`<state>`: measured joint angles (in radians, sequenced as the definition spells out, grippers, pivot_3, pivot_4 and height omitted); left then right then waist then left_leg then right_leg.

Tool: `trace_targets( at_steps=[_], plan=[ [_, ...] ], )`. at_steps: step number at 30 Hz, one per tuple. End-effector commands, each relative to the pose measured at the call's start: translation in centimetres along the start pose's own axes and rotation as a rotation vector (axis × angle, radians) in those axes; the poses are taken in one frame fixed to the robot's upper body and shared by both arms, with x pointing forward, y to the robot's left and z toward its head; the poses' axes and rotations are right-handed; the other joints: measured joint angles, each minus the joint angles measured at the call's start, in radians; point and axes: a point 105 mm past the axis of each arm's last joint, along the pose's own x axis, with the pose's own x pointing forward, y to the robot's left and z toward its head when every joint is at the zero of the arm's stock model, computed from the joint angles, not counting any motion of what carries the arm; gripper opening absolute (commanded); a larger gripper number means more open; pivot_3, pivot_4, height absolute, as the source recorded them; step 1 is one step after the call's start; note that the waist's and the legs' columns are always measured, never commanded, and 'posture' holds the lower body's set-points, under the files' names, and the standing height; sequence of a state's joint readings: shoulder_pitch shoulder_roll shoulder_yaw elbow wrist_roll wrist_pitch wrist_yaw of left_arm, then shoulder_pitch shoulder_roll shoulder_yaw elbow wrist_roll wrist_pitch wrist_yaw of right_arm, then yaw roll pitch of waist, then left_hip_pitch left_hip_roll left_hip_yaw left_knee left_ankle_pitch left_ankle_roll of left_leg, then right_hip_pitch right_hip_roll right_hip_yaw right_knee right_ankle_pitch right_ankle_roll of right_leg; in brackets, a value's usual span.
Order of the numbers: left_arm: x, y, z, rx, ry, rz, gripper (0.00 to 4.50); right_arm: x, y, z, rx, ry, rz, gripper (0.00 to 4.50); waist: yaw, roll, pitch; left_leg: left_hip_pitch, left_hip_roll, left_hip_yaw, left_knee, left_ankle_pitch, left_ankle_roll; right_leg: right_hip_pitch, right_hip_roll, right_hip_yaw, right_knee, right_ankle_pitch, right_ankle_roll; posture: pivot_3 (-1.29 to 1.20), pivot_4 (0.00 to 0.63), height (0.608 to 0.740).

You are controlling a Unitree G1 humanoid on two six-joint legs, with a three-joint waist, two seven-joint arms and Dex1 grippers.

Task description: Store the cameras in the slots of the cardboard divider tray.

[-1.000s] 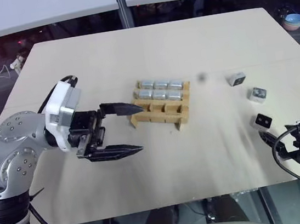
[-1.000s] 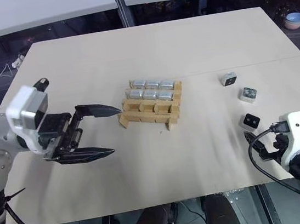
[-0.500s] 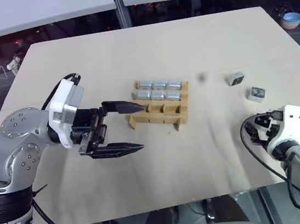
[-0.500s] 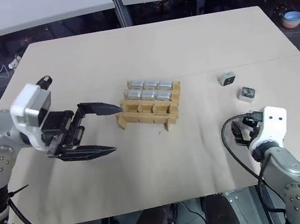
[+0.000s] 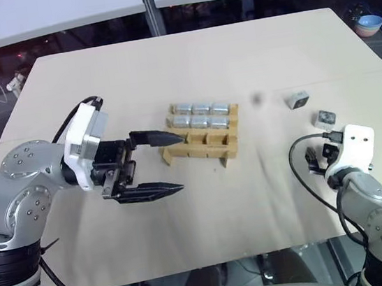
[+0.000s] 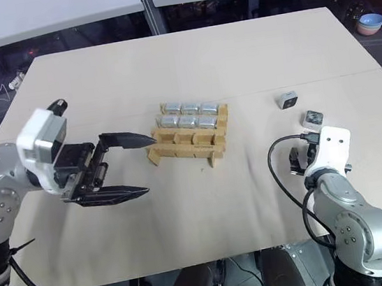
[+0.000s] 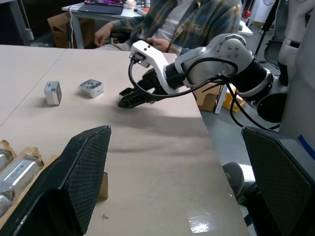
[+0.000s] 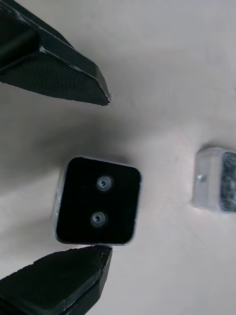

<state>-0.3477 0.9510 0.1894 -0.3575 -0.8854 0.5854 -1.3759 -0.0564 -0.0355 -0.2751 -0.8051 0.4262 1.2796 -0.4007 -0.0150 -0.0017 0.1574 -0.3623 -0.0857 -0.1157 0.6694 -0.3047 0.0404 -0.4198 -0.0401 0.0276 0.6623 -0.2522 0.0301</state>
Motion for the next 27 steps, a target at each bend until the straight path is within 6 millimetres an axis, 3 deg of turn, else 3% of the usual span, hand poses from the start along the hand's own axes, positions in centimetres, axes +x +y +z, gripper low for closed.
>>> trace_targets(
  at_steps=[1,3,4,6,9,11,14,17,19,27],
  plan=[
    [-0.2,-0.4,0.9,0.049,0.01,0.01,4.5,-0.1,-0.6,0.4,-0.025,-0.014,-0.026,3.93,0.0,0.0,0.0,0.0,0.0,0.0,0.0,0.0,0.0,0.0,0.0,0.0,0.0,0.0,0.0,0.0,0.15,0.74],
    [-0.2,-0.4,0.9,0.047,0.009,0.014,4.5,0.0,-0.8,0.5,-0.03,-0.018,-0.034,3.29,0.0,0.0,0.0,0.0,0.0,0.0,0.0,0.0,0.0,0.0,0.0,0.0,0.0,0.0,0.0,0.0,0.15,0.74],
    [-0.2,-0.4,1.0,0.044,0.007,0.017,4.5,0.0,-0.8,0.5,-0.033,-0.018,-0.032,2.66,0.0,0.0,0.0,0.0,0.0,0.0,0.0,0.0,0.0,0.0,0.0,0.0,0.0,0.0,0.0,0.0,0.15,0.74],
    [-0.2,-0.2,1.0,0.033,0.002,0.037,4.5,-0.1,-0.9,0.6,-0.045,-0.019,-0.034,1.9,0.0,0.0,0.0,0.0,0.0,0.0,0.0,0.0,0.0,0.0,0.0,0.0,0.0,0.0,0.0,0.0,0.15,0.74],
    [0.0,0.7,0.9,0.015,0.002,0.118,4.5,-0.3,-0.9,0.9,-0.084,-0.036,-0.004,1.9,0.0,0.0,0.0,0.0,0.0,0.0,0.0,0.0,0.0,0.0,0.0,0.0,0.0,0.0,0.0,0.0,0.15,0.74],
    [0.2,1.5,1.2,-0.037,-0.022,0.181,4.5,-0.9,0.2,2.2,-0.195,-0.121,0.089,1.9,0.001,0.0,0.0,0.0,0.0,0.0,0.0,0.0,0.0,0.0,0.0,0.0,0.0,0.0,0.0,0.0,0.15,0.74],
    [0.8,3.1,1.3,-0.131,0.01,0.339,4.5,-3.4,4.2,4.4,-0.514,-0.323,0.414,1.9,0.0,0.0,0.0,-0.001,-0.001,0.0,0.001,0.0,0.0,0.0,0.0,0.0,0.0,0.0,0.0,0.0,0.15,0.74],
    [2.6,2.6,1.7,-0.398,-0.02,0.211,4.5,-6.6,7.7,5.5,-0.789,-0.507,0.722,1.9,-0.004,-0.001,0.001,0.0,0.0,0.0,0.001,0.0,0.0,0.0,0.0,0.0,0.0,0.0,0.001,0.0,0.15,0.74],
    [3.6,2.9,1.8,-0.533,-0.06,0.166,4.5,-7.4,9.0,5.8,-0.919,-0.587,0.835,1.9,-0.005,-0.001,0.001,0.0,0.001,0.0,0.002,0.0,0.0,0.001,0.001,-0.001,0.001,0.0,0.001,0.0,0.15,0.74],
    [6.1,3.4,1.4,-0.712,-0.078,0.134,4.5,-9.5,12.0,6.9,-1.125,-0.798,1.087,1.9,0.003,-0.005,0.002,-0.001,0.001,-0.001,0.005,0.0,0.0,0.002,0.0,-0.002,0.001,0.0,0.0,0.0,0.15,0.74]
  ],
)
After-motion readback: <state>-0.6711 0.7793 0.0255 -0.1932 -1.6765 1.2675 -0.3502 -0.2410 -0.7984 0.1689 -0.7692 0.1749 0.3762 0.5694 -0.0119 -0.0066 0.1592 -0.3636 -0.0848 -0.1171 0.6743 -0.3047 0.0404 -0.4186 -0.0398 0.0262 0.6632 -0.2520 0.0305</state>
